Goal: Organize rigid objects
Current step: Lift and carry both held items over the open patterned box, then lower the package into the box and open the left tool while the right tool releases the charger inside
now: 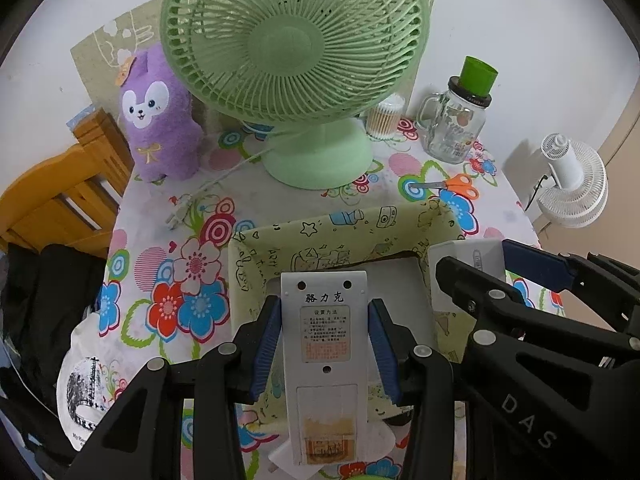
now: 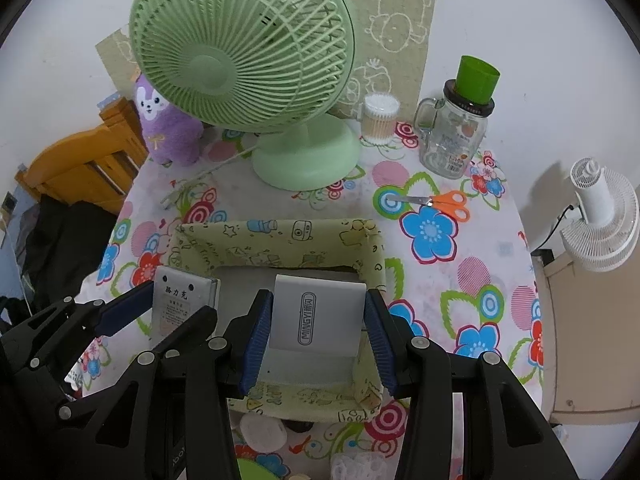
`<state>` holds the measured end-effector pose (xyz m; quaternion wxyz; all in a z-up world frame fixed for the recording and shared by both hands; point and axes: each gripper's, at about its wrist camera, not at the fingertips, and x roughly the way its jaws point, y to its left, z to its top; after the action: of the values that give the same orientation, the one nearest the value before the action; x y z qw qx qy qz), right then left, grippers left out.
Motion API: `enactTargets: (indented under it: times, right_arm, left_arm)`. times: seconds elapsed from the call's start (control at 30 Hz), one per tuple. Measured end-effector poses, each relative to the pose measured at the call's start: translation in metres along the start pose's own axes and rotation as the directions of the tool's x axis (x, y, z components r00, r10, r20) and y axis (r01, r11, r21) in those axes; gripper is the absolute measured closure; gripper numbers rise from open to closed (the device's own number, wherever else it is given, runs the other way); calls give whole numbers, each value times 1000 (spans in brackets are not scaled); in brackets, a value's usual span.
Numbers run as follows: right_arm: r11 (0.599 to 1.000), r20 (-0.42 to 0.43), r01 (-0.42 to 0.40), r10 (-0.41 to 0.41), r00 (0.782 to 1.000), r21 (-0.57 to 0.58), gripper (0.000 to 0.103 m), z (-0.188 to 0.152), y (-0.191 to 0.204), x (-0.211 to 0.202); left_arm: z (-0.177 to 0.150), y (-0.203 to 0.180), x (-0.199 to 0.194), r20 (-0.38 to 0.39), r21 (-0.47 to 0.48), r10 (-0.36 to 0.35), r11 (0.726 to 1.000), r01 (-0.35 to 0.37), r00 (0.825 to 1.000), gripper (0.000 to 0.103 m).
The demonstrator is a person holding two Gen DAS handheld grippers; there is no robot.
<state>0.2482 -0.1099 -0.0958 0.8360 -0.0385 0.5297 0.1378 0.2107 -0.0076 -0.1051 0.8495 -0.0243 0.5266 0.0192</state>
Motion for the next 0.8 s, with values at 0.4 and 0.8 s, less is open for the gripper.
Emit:
enactTargets:
  times: [0.4, 0.8]
  right_arm:
    - [1000, -54, -8, 8, 999, 3, 53, 10, 0, 36]
    - [1000, -86, 4, -4, 996, -5, 54, 14, -1, 61]
  left_arm:
    - [8, 3, 30, -35, 0, 46, 999, -46, 998, 57]
    - [8, 2, 43, -61, 26, 43, 999, -41, 997, 18]
